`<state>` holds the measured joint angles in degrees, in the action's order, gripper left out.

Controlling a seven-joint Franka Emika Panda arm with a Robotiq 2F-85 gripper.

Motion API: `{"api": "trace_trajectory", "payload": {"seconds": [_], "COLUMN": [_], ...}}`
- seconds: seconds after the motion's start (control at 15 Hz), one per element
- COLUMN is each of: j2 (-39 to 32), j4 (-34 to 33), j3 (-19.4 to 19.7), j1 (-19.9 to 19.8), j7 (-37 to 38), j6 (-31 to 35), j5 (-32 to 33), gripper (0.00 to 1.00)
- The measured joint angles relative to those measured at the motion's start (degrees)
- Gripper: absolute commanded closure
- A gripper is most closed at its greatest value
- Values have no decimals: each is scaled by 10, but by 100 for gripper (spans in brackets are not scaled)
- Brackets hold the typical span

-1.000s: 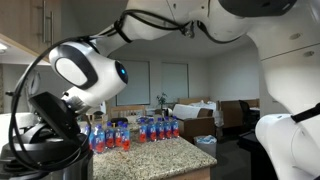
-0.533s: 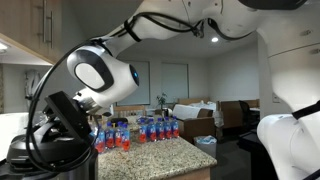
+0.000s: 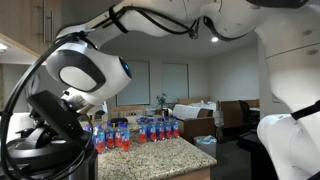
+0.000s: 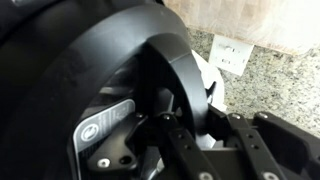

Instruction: Put the black lid on the pressure cooker

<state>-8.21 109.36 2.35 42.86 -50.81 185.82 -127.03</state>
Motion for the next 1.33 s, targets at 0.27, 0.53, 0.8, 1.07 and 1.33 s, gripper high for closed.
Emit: {"api": "trace_trajectory", "payload": {"seconds": [0.27,0.53,0.8,1.07,1.33], "j2": [-6,3,15,23,28], "j4": [5,29,63,87,96], "j3": [-58,-113,-149,-142,-111], "j1": [-43,-106,-151,-158,-159], "j7": [89,194,330,477,644], "j6": [10,-26,-67,-108,-185], "j5": [52,124,256,397,549], "gripper": [95,95,95,95,95]}}
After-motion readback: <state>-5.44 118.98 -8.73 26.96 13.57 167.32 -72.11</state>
